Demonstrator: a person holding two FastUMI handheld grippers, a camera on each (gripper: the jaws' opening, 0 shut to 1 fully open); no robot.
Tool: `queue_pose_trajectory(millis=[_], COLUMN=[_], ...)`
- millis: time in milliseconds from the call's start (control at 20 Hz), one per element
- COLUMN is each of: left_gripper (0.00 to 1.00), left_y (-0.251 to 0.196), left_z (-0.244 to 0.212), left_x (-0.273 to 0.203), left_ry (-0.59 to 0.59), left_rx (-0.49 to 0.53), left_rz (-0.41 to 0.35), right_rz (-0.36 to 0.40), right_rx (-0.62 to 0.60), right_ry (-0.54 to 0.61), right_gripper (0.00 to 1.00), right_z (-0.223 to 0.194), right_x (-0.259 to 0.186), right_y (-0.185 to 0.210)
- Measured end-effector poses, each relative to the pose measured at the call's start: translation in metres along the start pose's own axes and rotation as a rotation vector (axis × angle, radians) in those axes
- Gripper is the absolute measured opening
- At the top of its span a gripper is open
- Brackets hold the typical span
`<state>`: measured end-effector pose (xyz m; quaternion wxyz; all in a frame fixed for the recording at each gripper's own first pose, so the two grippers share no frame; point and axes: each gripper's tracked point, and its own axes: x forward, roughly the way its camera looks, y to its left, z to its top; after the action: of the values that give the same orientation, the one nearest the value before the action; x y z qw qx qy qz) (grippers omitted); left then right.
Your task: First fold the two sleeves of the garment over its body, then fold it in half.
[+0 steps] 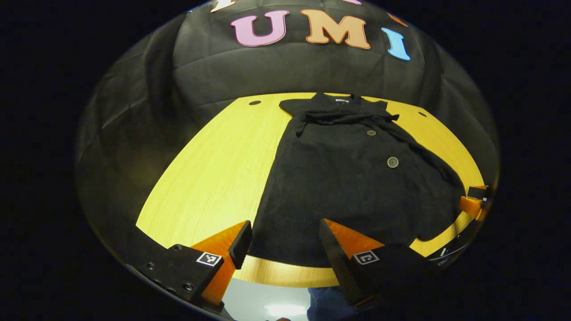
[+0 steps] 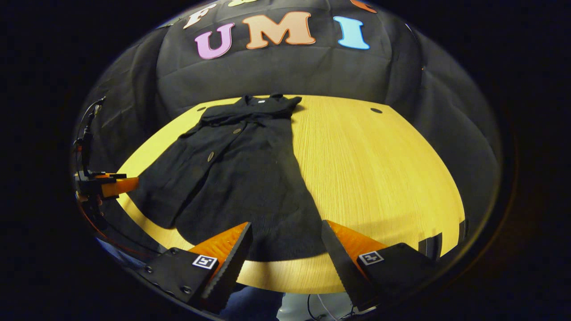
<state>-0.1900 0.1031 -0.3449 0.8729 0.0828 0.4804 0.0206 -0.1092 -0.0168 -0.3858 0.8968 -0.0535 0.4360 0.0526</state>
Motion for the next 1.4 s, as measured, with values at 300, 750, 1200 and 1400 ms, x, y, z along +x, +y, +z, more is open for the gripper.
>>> queue_pose_trajectory(millis=[300, 750, 1200, 1400], left_gripper=[0.91, 0.89, 0.39, 0.10], left_y=[0.010, 0.007, -0.020, -0.024], left_z=[-0.026, -0.027, -0.028, -0.028], left_x=[0.002, 0.005, 0.006, 0.006], left_ry=[0.085, 0.072, 0.051, 0.057], left_rx=[-0.008, 0.006, 0.032, 0.014], left_rz=[0.024, 0.018, -0.075, -0.083], right_rz=[-0.017, -0.025, 0.035, 0.057], right_rx=[-0.030, -0.026, -0.063, -0.078], right_ry=[0.054, 0.052, 0.075, 0.078], right_gripper=[0.95, 0.96, 0.67, 0.33], right_z=[-0.021, -0.025, -0.026, -0.027], right_x=[0.007, 0.010, 0.011, 0.010], right_y=[-0.002, -0.001, 0.016, 0.029])
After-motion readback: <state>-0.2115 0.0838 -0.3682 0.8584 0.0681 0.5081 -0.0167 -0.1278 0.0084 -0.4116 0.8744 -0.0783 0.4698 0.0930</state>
